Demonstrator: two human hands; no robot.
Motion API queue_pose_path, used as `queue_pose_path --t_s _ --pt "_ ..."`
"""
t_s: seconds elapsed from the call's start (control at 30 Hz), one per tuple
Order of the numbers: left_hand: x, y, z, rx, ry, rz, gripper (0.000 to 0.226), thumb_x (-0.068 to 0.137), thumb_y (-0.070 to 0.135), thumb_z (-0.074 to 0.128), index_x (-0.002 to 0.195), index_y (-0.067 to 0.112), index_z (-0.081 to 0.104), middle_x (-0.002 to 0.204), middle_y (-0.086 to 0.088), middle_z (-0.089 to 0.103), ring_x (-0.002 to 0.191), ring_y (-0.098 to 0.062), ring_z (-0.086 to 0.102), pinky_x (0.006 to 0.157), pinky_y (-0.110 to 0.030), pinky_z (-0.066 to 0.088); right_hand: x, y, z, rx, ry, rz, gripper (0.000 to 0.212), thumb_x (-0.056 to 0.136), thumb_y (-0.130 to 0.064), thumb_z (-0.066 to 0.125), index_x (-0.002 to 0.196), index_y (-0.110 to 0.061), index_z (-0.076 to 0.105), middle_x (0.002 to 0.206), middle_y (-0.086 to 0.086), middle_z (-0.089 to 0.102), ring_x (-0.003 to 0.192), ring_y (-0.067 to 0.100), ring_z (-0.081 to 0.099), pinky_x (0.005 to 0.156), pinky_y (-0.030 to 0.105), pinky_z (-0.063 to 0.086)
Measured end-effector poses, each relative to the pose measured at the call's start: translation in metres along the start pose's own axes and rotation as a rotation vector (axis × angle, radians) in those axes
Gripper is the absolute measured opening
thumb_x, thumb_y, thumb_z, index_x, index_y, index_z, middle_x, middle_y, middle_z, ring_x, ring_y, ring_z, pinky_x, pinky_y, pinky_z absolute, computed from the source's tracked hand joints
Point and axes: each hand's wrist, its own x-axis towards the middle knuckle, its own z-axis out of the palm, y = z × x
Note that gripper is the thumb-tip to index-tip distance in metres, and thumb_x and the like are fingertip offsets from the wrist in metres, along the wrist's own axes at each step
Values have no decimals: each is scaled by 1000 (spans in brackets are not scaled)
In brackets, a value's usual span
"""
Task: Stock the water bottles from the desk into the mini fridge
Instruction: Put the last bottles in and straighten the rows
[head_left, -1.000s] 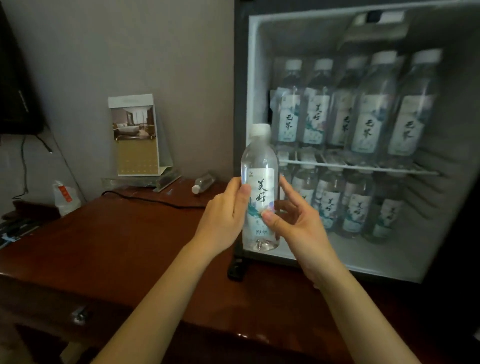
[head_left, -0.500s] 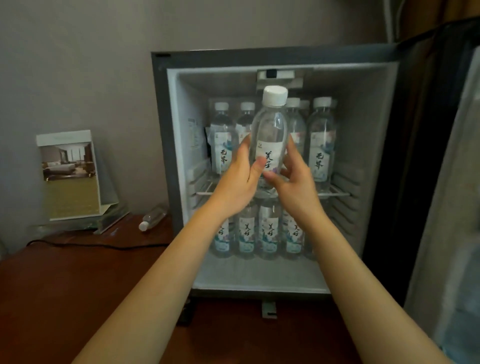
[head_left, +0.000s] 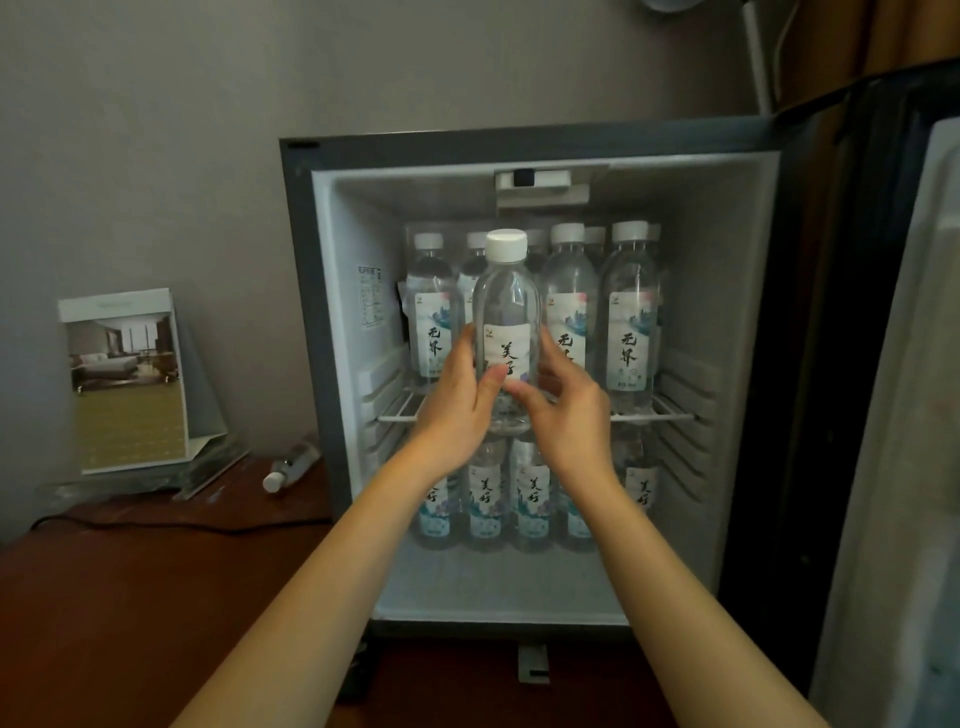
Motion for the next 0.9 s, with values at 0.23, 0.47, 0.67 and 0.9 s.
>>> queue_pose_path --t_s 0.23,0.47,0.67,0.9 --pt "-4 -9 -1 -6 -50 -74 44 98 30 39 138 16 26 128 7 46 118 -4 42 98 -25 34 -7 9 5 -209 119 19 57 81 -32 70 133 -18 50 88 9 67 79 17 60 72 25 47" --pt "0 -7 -2 168 -83 -192 42 99 38 32 130 10 33 118 1 53 100 -13 52 80 -29 41 -5 3 8 -292 180 24 51 81 -35 70 123 -8 59 76 16 70 66 25 64 62 40 52" --pt "-4 -10 -1 255 -109 -218 41 100 33 34 131 6 33 125 -10 54 106 -22 54 83 -33 43 -11 10 11 -314 158 118 44 82 -30 69 122 -13 60 68 11 70 44 11 44 46 26 39" --pt "-5 -11 3 364 -56 -210 37 101 34 31 121 6 44 108 -9 59 88 -18 53 73 -30 40 -12 9 14 -388 143 111 46 82 -32 69 124 -15 58 83 14 72 61 21 62 55 33 50"
